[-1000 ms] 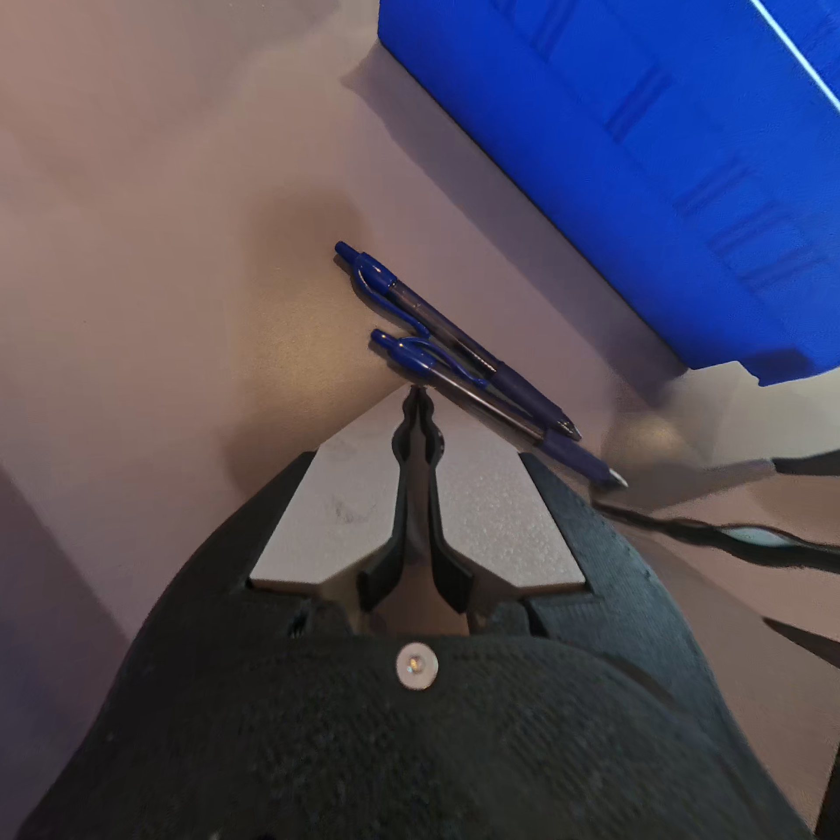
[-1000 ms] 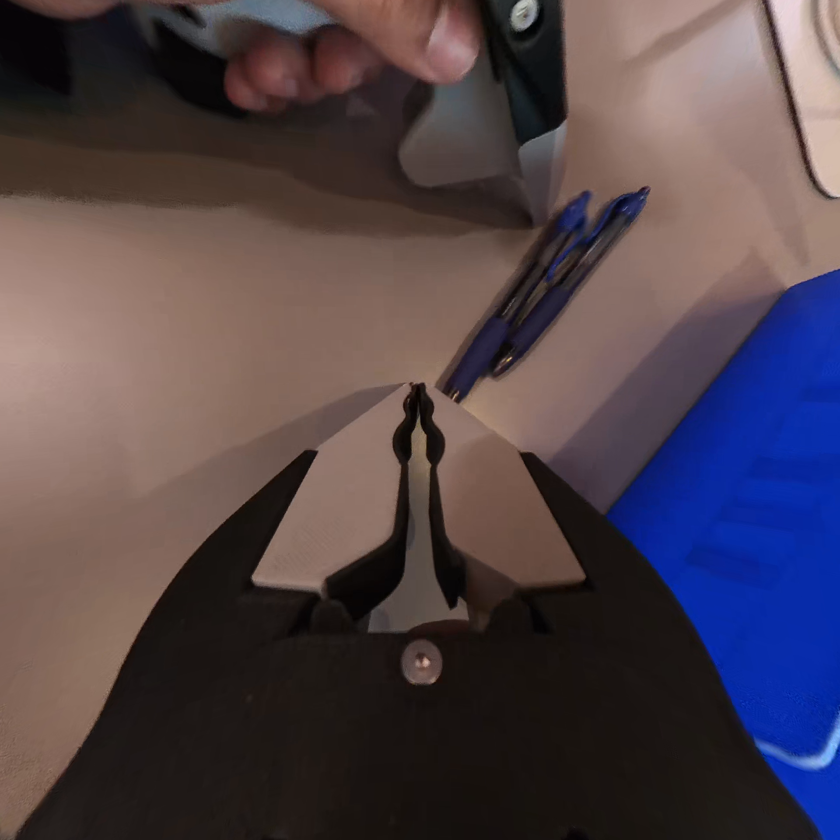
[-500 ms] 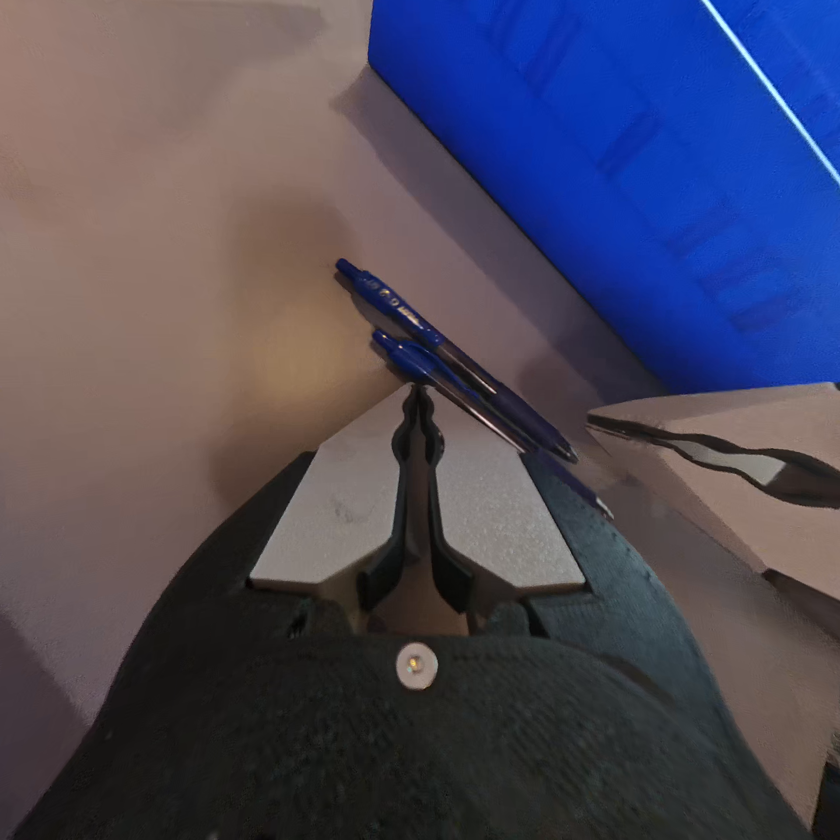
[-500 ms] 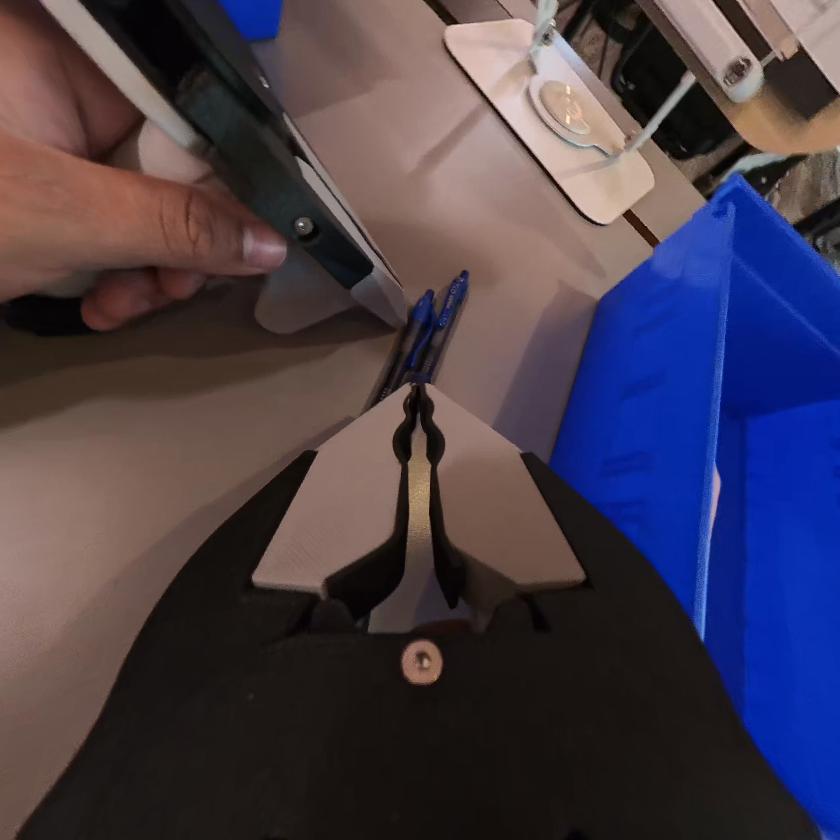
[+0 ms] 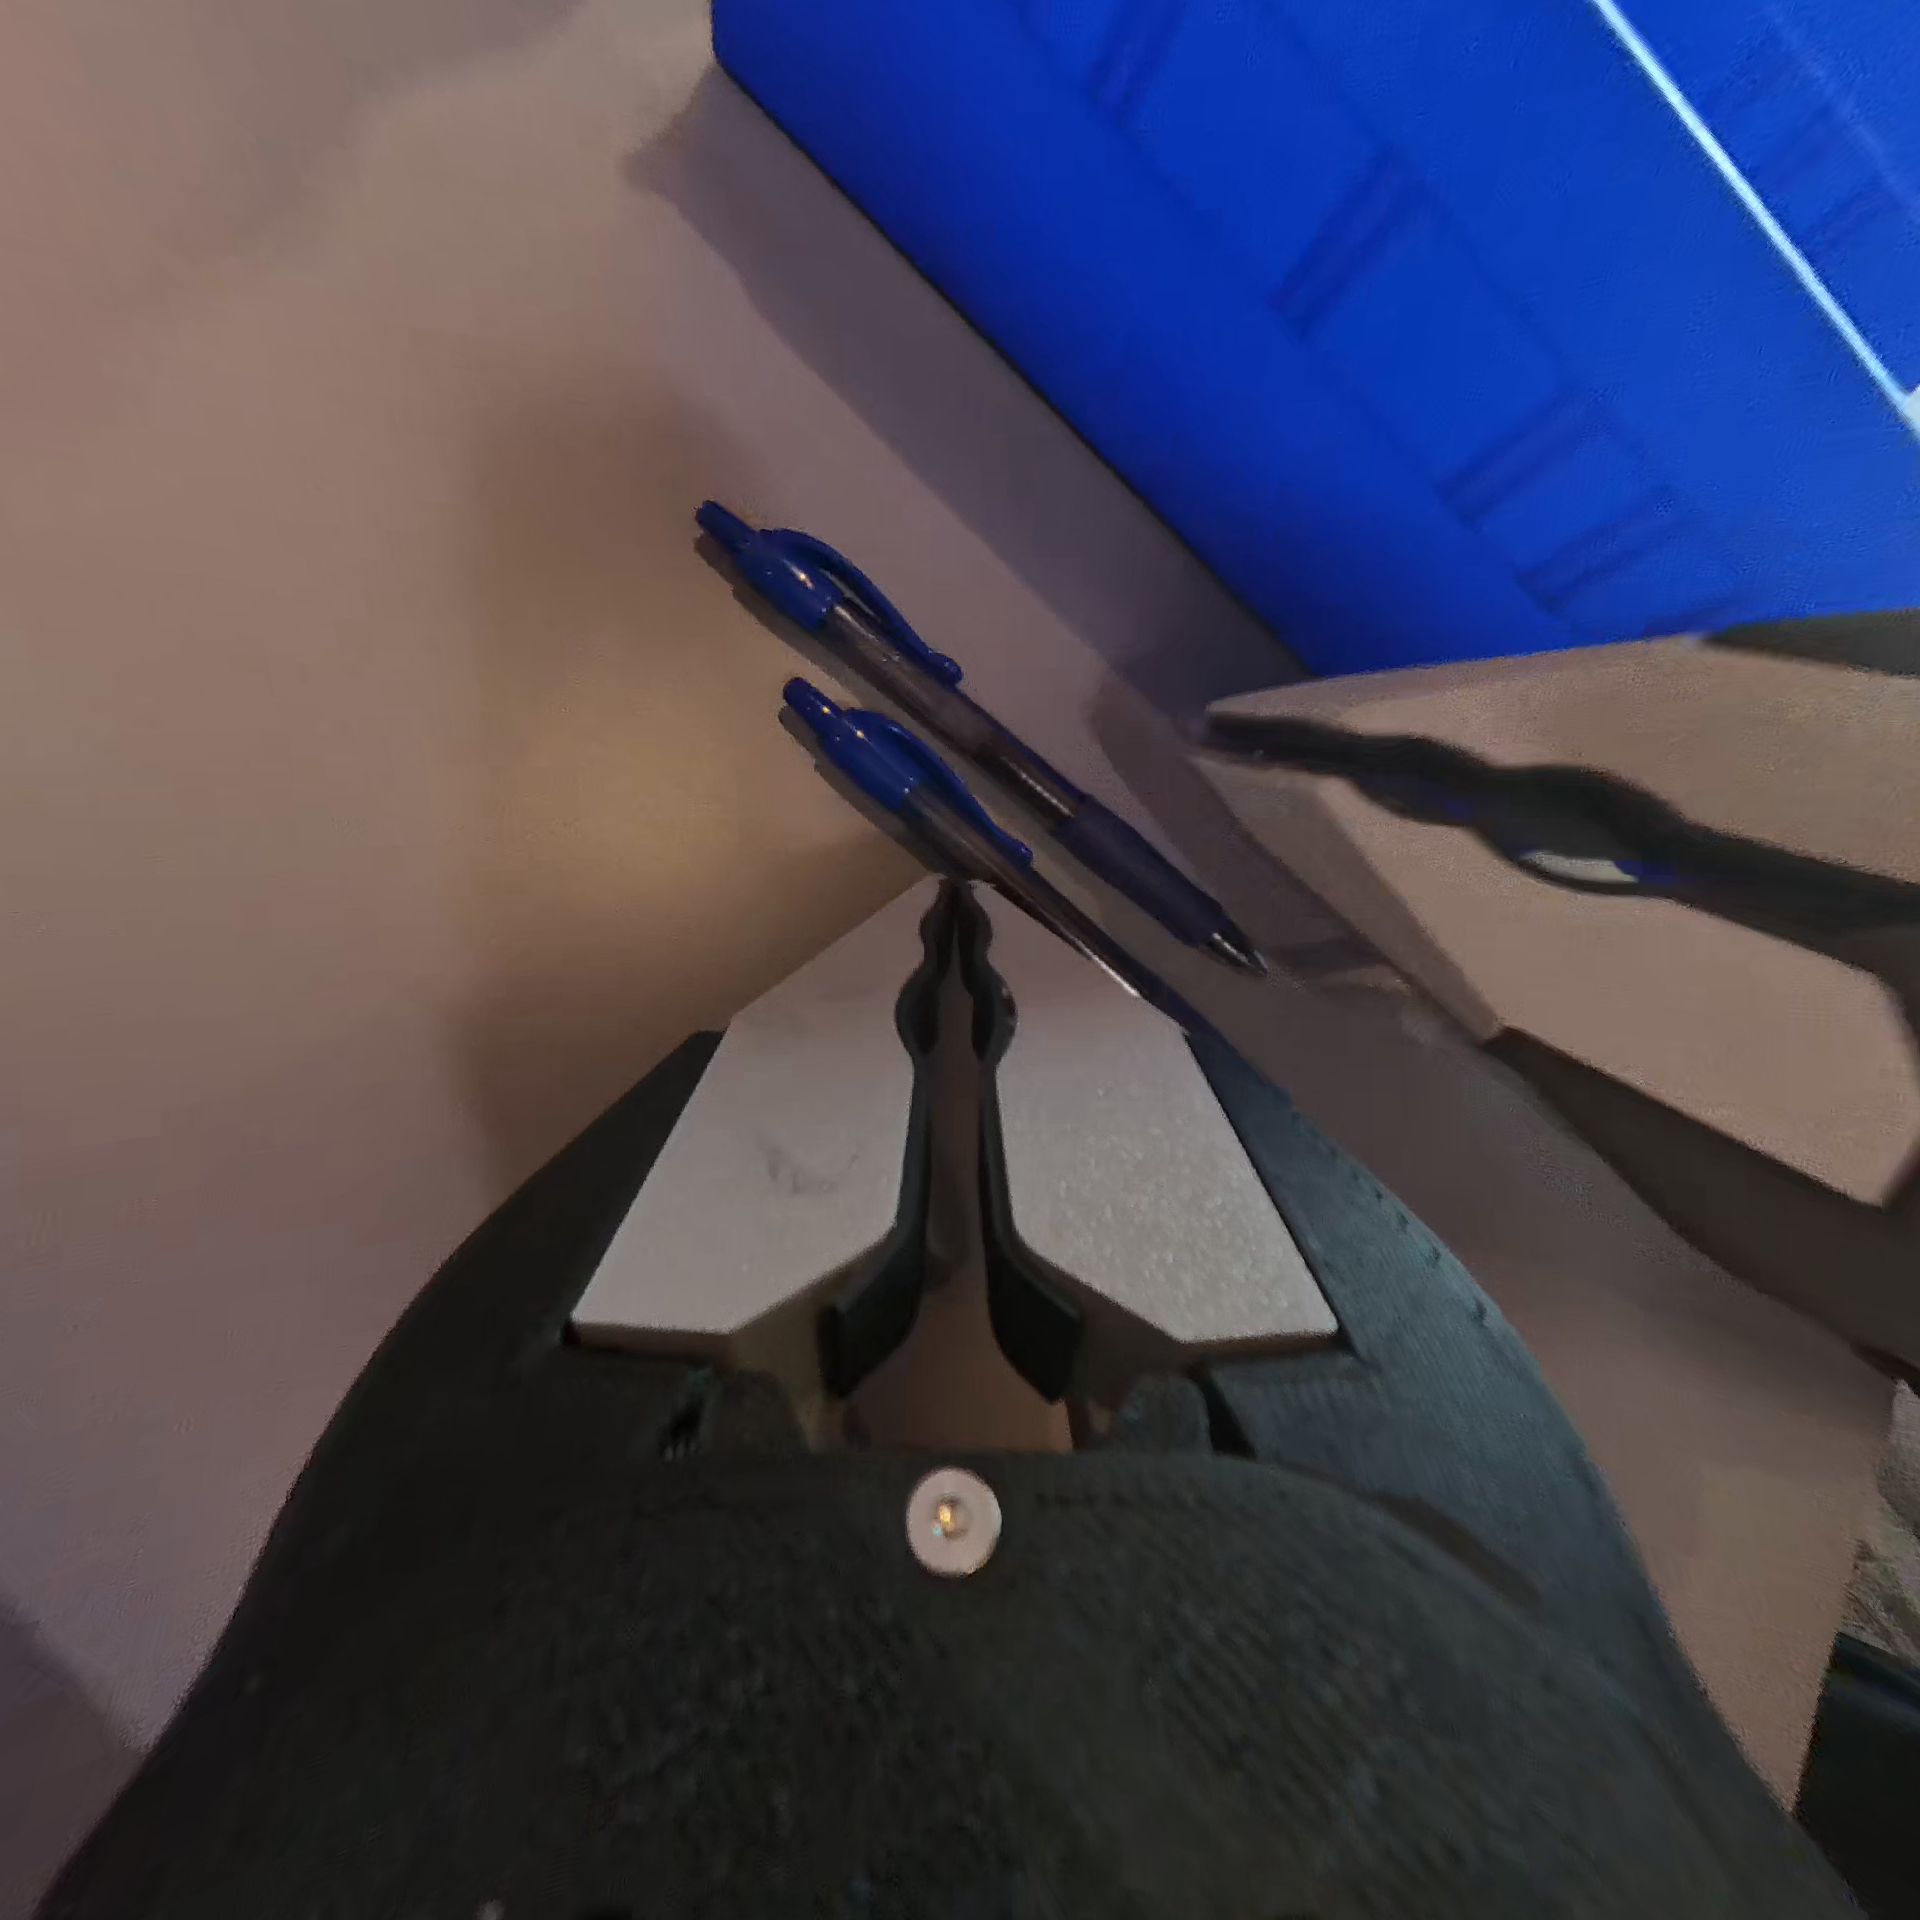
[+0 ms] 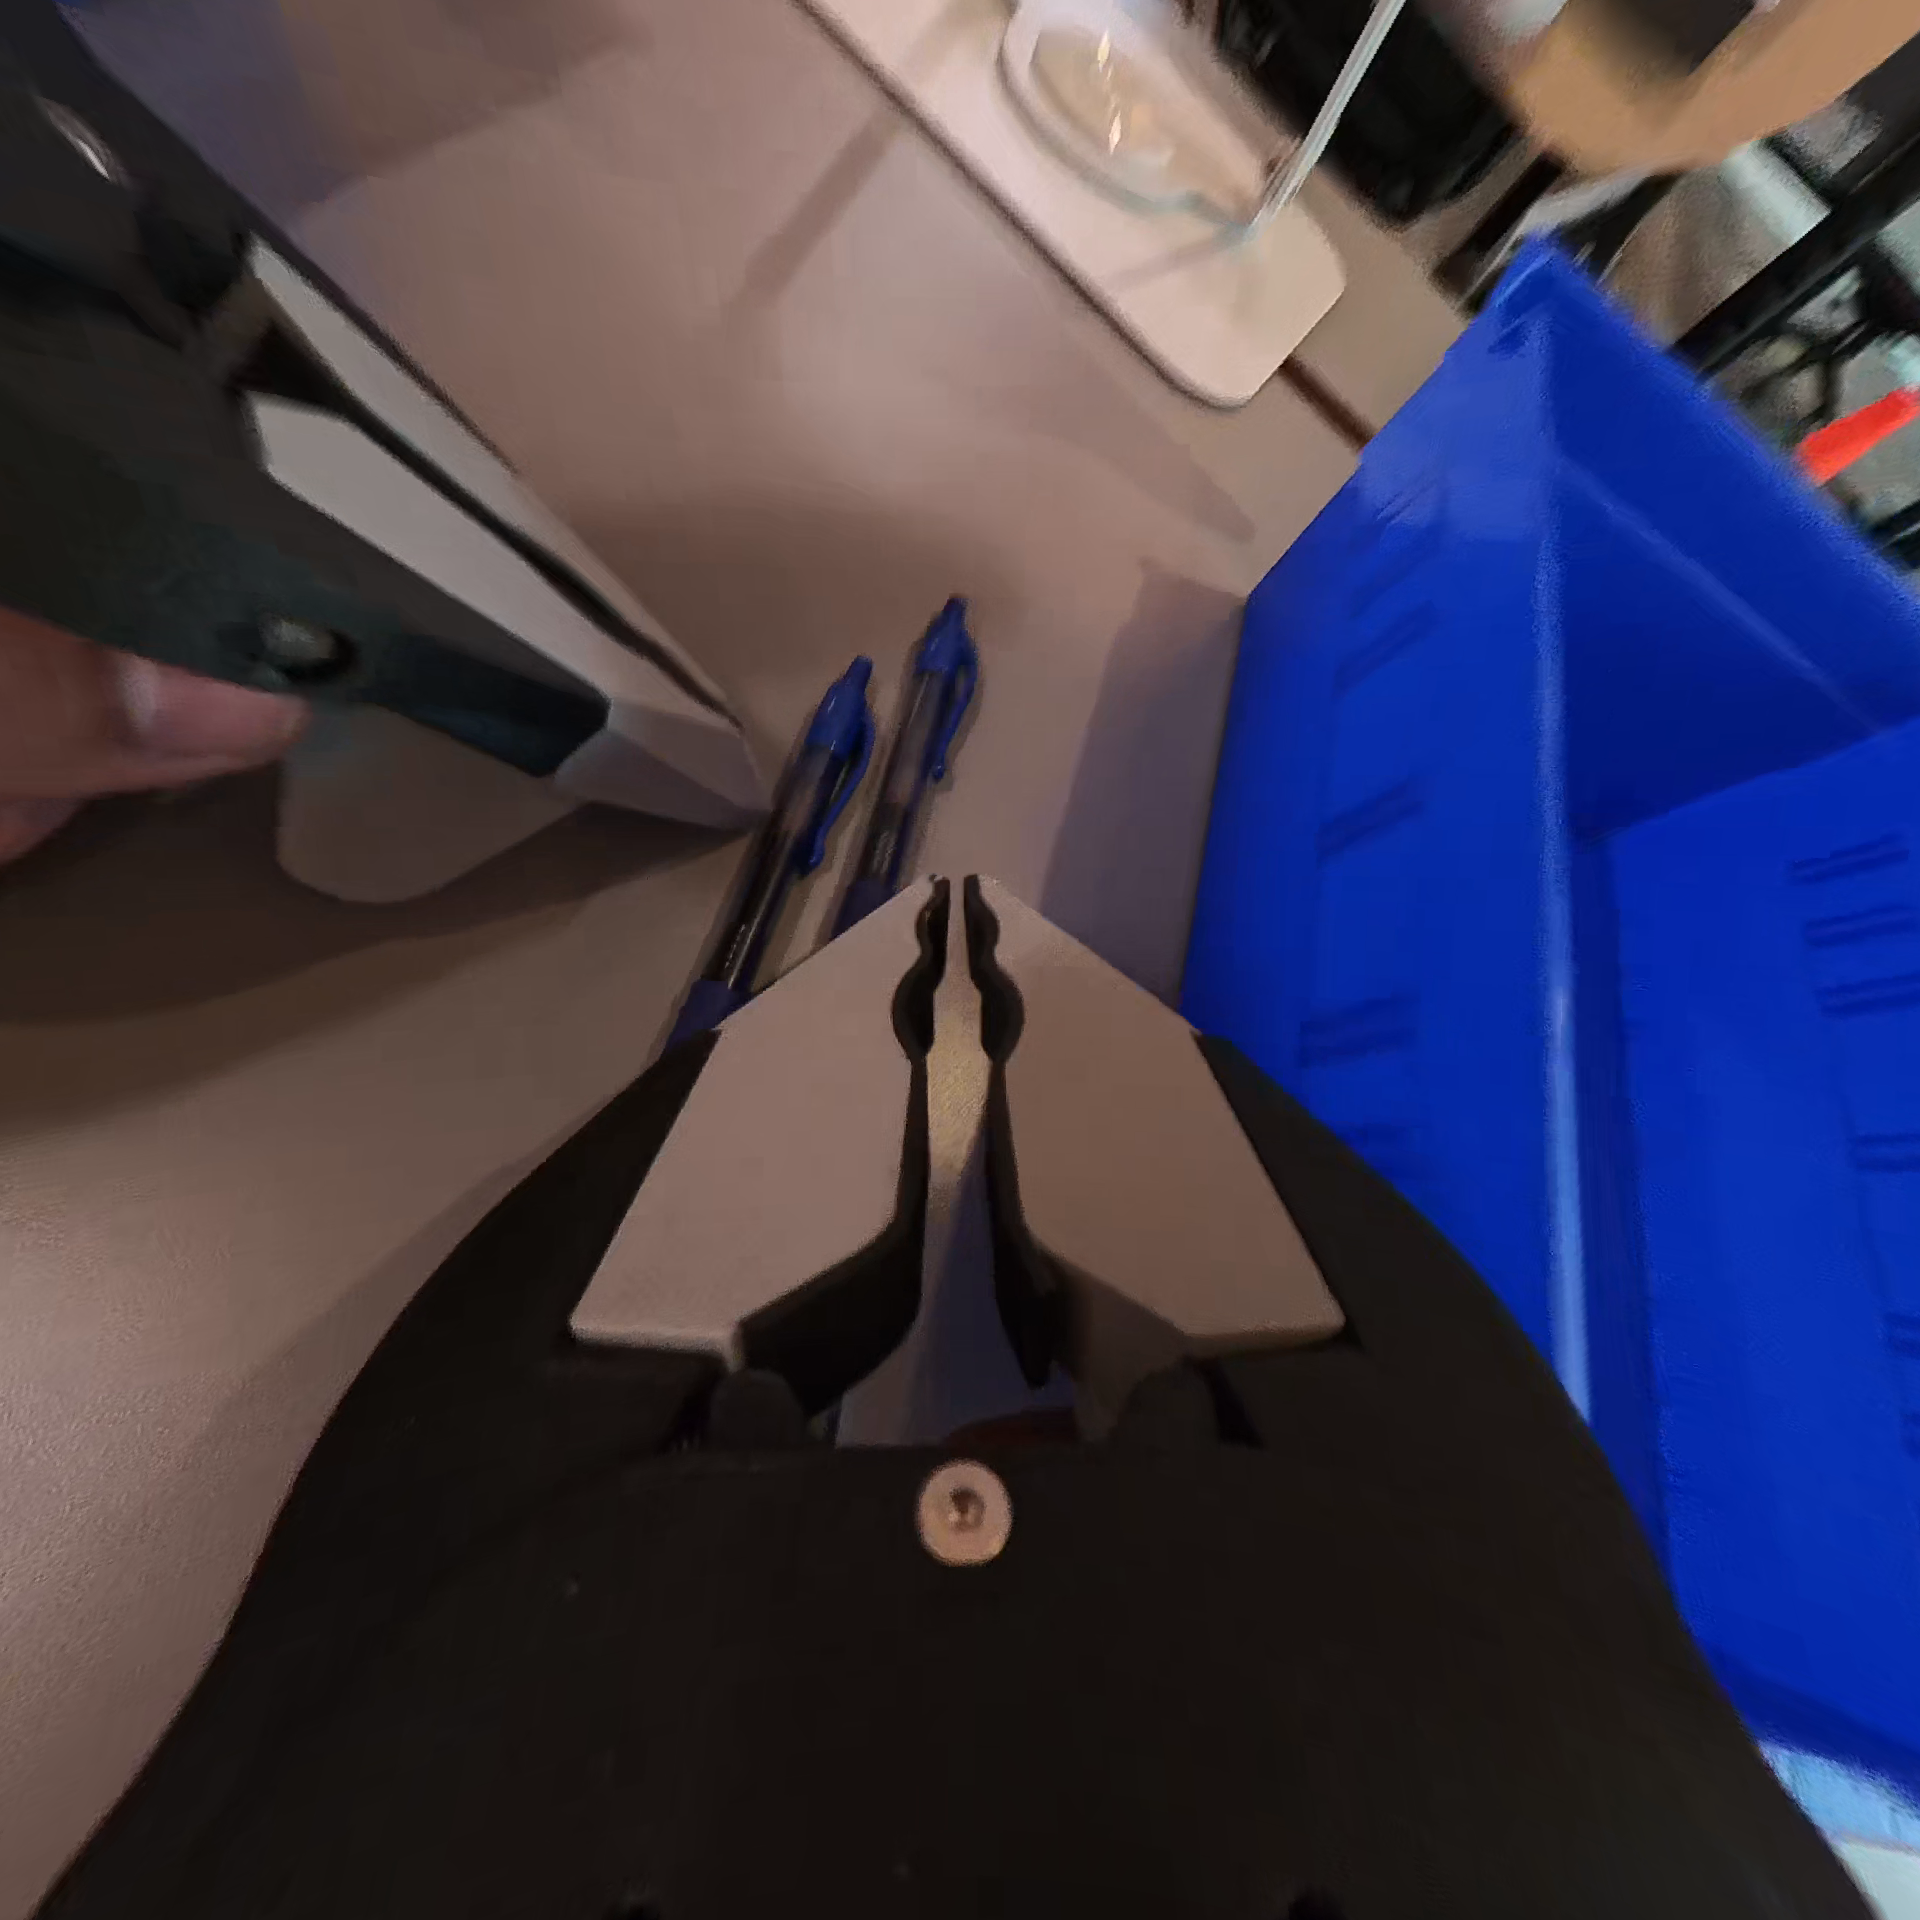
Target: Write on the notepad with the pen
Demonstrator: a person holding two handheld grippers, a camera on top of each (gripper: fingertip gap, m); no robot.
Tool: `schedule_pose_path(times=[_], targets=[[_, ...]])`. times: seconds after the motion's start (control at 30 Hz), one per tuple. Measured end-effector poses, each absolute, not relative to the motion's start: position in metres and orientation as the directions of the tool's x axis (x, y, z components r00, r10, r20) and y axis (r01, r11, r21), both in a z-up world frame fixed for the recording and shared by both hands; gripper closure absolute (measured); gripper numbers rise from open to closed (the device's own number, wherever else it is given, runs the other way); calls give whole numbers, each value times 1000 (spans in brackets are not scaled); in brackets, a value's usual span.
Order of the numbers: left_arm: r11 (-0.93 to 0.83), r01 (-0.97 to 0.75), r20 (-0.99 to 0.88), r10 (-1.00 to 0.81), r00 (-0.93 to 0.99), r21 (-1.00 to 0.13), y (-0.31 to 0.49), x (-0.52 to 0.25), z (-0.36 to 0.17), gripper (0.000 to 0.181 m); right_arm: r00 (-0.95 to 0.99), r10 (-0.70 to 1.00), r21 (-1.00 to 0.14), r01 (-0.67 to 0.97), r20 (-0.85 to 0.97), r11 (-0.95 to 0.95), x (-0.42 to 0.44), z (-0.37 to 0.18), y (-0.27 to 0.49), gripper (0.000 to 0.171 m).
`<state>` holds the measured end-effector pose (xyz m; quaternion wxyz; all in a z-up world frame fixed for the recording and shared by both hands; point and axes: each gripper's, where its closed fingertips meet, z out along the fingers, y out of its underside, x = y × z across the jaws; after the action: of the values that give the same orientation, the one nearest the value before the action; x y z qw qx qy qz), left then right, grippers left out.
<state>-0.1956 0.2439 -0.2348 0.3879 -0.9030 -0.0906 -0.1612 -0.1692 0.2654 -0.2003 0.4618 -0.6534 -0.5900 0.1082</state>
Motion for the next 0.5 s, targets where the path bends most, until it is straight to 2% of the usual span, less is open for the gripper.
schedule_pose_path(times=[0.03, 0.1, 0.13, 0.27, 0.3, 0.5], targets=[[-684, 277, 347, 36, 937, -675, 244, -195, -235, 181, 289, 870, -753, 644, 400, 132, -170, -193, 264, 167], [-683, 262, 328, 35, 944, -682, 243, -195, -235, 181, 291, 887, -775, 623, 358, 108, -172, -191, 261, 146], [-682, 261, 325, 35, 945, -683, 243, -195, -235, 181, 284, 898, -769, 633, 336, 88, -172, -195, 260, 146], [-680, 262, 328, 33, 944, -685, 243, -194, -235, 181, 274, 909, -701, 713, 315, 28, -168, -223, 269, 156], [-681, 263, 332, 31, 943, -684, 243, -193, -235, 181, 273, 911, -702, 712, 307, 23, -168, -224, 270, 171], [-682, 241, 312, 20, 950, -691, 243, -188, -235, 181, 250, 948, -686, 726, 197, -49, -155, -232, 255, 171]])
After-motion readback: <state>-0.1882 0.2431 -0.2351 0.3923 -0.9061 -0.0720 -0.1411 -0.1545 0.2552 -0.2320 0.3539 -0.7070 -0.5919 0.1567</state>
